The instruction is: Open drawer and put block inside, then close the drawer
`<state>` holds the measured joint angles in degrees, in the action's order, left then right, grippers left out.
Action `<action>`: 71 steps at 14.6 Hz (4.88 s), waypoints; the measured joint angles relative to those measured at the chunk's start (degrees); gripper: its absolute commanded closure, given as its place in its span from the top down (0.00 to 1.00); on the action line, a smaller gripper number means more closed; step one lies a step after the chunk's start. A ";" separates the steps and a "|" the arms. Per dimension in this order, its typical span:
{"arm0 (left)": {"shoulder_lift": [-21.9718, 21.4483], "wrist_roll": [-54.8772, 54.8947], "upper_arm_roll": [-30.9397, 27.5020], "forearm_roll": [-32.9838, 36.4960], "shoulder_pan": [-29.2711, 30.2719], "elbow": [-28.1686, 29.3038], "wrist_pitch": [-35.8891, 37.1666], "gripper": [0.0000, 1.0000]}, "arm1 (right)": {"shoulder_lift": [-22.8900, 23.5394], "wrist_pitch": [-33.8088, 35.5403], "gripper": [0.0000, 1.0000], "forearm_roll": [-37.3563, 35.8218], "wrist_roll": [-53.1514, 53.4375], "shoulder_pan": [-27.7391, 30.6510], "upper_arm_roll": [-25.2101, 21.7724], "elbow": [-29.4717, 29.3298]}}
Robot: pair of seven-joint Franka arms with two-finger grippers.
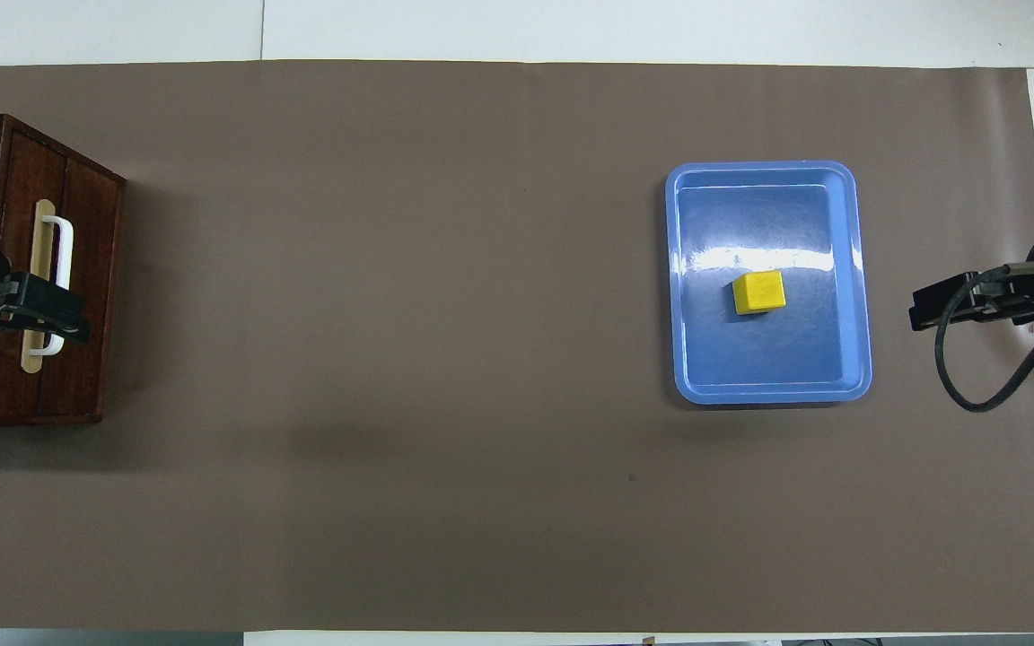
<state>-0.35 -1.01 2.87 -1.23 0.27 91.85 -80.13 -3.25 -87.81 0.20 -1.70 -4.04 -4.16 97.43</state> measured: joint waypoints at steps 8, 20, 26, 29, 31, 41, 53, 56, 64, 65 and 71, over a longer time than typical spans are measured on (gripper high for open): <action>0.00 0.00 -0.02 0.00 0.00 0.00 -0.02 1.00 | -0.02 0.00 1.00 0.13 -2.85 0.25 -0.94 -0.01; 0.00 0.00 -0.02 0.00 0.00 0.00 -0.02 1.00 | 12.33 -8.33 0.98 11.48 57.06 2.29 -1.02 -4.32; 0.00 0.00 -0.03 0.00 0.00 0.00 -0.02 1.00 | 17.74 -10.73 0.98 27.31 71.28 7.80 -1.23 -3.52; 0.00 0.00 -0.03 0.00 0.00 0.00 -0.02 1.00 | 18.65 -11.45 1.00 30.50 72.08 9.85 -1.30 0.20; 0.00 -0.02 -0.02 0.00 -0.01 0.00 -0.04 1.00 | 19.58 -11.45 1.00 32.23 71.17 11.28 -1.31 1.76; 1.38 -6.64 0.70 19.99 -4.46 10.53 -18.99 1.00 | 25.62 -17.41 1.00 40.96 60.29 12.44 -0.87 6.84; 8.95 -14.58 -0.20 30.79 -1.66 18.68 -39.01 1.00 | 27.55 -24.32 1.00 44.51 57.54 8.76 -0.80 9.01; 9.54 -14.58 -0.21 30.85 -0.52 20.46 -41.88 1.00 | 27.55 -25.88 1.00 44.66 57.50 8.67 -0.76 9.91; 11.70 -20.94 0.28 31.74 -2.29 20.64 -44.01 1.00 | 27.54 -28.46 0.99 47.27 54.34 8.04 -0.64 12.73; 11.71 -22.04 0.25 31.75 -2.84 20.63 -44.04 1.00 | 27.54 -28.56 0.97 47.27 54.18 8.04 -0.64 12.81; 11.88 -24.99 0.49 31.15 -6.13 20.12 -44.04 1.00 | 27.50 -29.20 0.85 47.28 51.44 8.04 -0.64 13.66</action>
<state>11.52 -26.00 3.36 29.92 -5.85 111.98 -124.18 24.25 -117.01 47.48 49.74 4.00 -4.80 111.09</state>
